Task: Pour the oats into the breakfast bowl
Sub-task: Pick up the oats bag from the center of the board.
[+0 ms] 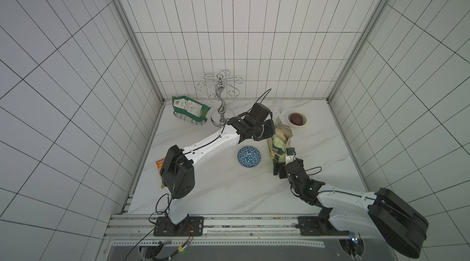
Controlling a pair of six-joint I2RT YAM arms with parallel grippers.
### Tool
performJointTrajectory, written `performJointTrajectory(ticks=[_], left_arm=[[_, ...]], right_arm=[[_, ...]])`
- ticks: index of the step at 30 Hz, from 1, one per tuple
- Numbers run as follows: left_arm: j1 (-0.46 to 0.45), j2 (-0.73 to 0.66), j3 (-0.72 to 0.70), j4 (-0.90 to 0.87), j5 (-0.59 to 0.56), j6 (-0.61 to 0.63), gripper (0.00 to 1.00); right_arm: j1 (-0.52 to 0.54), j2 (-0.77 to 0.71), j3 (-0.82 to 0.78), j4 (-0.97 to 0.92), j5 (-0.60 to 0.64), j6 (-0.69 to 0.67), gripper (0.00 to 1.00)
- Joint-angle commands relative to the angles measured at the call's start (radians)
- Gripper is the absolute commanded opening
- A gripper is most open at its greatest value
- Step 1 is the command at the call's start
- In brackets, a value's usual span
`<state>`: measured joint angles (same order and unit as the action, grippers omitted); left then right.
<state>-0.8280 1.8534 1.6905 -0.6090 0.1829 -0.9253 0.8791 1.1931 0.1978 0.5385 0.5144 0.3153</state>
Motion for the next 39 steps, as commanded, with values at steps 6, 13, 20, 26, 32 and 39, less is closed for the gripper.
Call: performJointTrajectory(ticks=[6, 13, 20, 26, 32, 39], left_arm=[[-0.002, 0.020, 0.056, 0.030, 0.001, 0.003, 0.00], [-0.003, 0.012, 0.071, 0.014, -0.003, 0.003, 0.00], [-0.002, 0.008, 0.083, -0.007, -0.009, 0.017, 0.00], [0.007, 0.002, 0.126, -0.071, -0.078, 0.085, 0.00], [0.036, -0.006, 0.150, -0.101, -0.107, 0.131, 0.30], [0.046, -0.036, 0.130, -0.095, -0.224, 0.216, 0.66]], right_arm=[[0.009, 0.166, -0.035, 0.352, 0.108, -0.056, 0.99], [0.005, 0.360, -0.021, 0.505, 0.129, -0.077, 1.00], [0.006, 0.448, 0.003, 0.573, 0.133, -0.139, 0.78], [0.008, 0.305, 0.035, 0.355, 0.128, -0.135, 0.17], [0.014, 0.159, 0.076, 0.122, 0.088, -0.147, 0.00], [0.017, 0.003, 0.101, -0.091, 0.085, -0.136, 0.00]])
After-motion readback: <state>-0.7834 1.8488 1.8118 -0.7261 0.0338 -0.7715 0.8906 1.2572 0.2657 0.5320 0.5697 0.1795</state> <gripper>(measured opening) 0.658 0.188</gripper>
